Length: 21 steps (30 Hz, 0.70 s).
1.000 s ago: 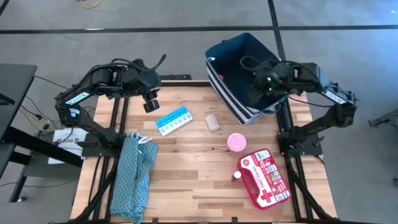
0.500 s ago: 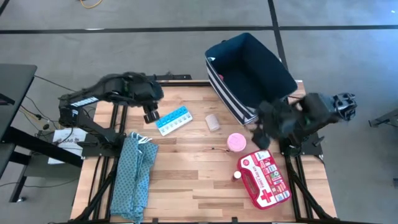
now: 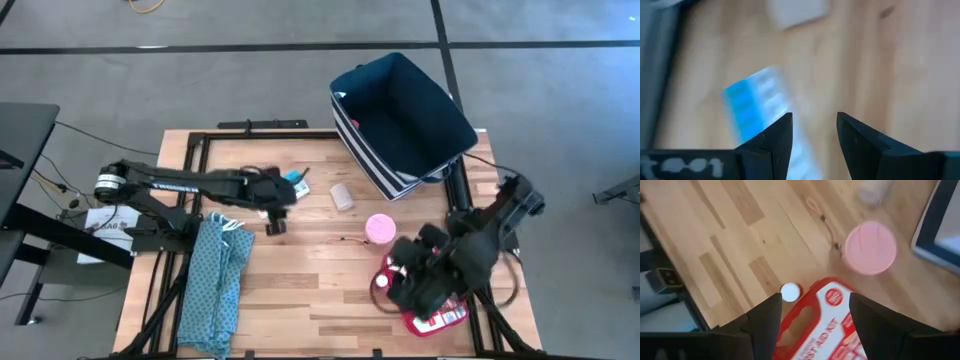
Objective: Pick & place medical supplies in basket/bin
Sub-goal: Put the red medicine bottle into the blue bin
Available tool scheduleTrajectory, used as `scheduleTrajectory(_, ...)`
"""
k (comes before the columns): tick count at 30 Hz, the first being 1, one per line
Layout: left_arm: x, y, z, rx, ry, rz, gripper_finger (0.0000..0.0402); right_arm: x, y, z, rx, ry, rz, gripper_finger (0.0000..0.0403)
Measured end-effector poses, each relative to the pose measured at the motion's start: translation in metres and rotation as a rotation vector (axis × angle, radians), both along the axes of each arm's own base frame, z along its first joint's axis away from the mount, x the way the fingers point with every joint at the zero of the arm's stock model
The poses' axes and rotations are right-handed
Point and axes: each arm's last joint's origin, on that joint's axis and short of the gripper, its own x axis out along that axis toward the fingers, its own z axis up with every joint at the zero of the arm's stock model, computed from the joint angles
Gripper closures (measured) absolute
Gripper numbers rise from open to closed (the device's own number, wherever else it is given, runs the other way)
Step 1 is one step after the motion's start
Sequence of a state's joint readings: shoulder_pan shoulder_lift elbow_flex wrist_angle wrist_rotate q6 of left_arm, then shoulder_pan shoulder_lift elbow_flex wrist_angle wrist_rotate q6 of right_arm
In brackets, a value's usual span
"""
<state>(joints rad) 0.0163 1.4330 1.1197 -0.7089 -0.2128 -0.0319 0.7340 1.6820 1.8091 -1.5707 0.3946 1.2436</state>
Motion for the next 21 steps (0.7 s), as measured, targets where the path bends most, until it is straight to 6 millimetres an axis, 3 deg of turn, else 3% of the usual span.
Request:
scheduleTrajectory(5, 0.003, -0.010, -0.048, -0.053, -0.133, -0.068, 0.0256, 0.013, 0.030, -0.035, -0.050, 0.034, -0.101, 0.0172)
scheduleTrajectory(9, -0.004, -0.014, -0.072, -0.045, -0.179, -0.059, 0.0256, 0.025, 0.046, -0.064, -0.092, 0.067, -0.165, 0.0172)
scheduleTrajectory(15, -0.011, -0.022, -0.087, -0.064, -0.192, -0.079, 0.0256, 0.039, 0.061, -0.101, -0.166, 0.083, -0.231, 0.0172)
scheduleTrajectory(21, -0.009, -0.026, -0.084, -0.049, -0.225, -0.113, 0.0256, 0.038, 0.072, -0.115, -0.175, 0.042, -0.312, 0.0172)
